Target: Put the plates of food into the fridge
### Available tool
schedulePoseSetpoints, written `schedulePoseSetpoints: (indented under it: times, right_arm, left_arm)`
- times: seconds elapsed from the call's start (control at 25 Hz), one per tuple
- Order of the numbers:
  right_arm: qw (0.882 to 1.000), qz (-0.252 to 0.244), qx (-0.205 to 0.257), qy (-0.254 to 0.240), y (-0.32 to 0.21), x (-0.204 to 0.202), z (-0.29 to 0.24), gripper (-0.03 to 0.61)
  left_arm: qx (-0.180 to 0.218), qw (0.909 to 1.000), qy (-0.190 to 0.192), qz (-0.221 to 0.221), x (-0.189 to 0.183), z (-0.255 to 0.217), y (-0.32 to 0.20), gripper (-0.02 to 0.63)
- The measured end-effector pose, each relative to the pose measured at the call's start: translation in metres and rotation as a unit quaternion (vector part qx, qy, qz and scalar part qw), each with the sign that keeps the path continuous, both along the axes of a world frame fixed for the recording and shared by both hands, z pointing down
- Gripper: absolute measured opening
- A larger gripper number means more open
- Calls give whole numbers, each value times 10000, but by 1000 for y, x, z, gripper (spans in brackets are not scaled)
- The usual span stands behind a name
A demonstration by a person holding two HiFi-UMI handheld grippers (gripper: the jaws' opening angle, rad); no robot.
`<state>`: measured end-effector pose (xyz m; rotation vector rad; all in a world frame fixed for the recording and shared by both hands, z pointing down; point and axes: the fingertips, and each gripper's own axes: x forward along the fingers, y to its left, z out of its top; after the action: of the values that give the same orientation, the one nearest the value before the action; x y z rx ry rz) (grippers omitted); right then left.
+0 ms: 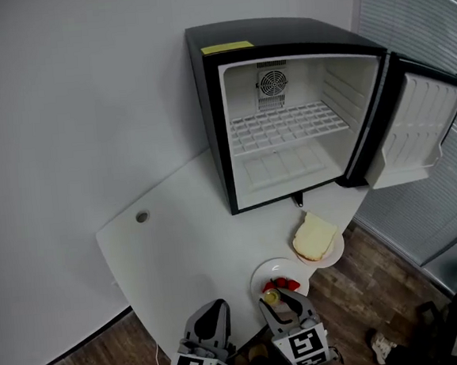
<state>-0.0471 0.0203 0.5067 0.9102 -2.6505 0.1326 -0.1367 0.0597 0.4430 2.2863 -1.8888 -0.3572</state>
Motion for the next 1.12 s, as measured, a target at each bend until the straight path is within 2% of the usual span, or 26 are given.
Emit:
schedulePoseSetpoints:
  times: [0.2, 0.56, 0.8, 1.12]
  right_arm:
    - [9992, 350, 100, -160, -38, 6, -23, 152]
    - [9971, 590, 327, -350, -88, -2, -54, 152]
    - [9970, 553, 370, -388, -123, -11, -63, 152]
    - [9980, 306, 341, -435, -174, -36, -66, 152]
  left_arm:
    - [75, 9997, -104, 231, 0, -10, -41, 7]
    - [175, 9989, -90, 435, -15, -24, -94, 7]
    - [203, 9991, -67, 363, -25, -27, -122, 8]
    - [202, 9997, -107, 17, -44, -26, -166, 8]
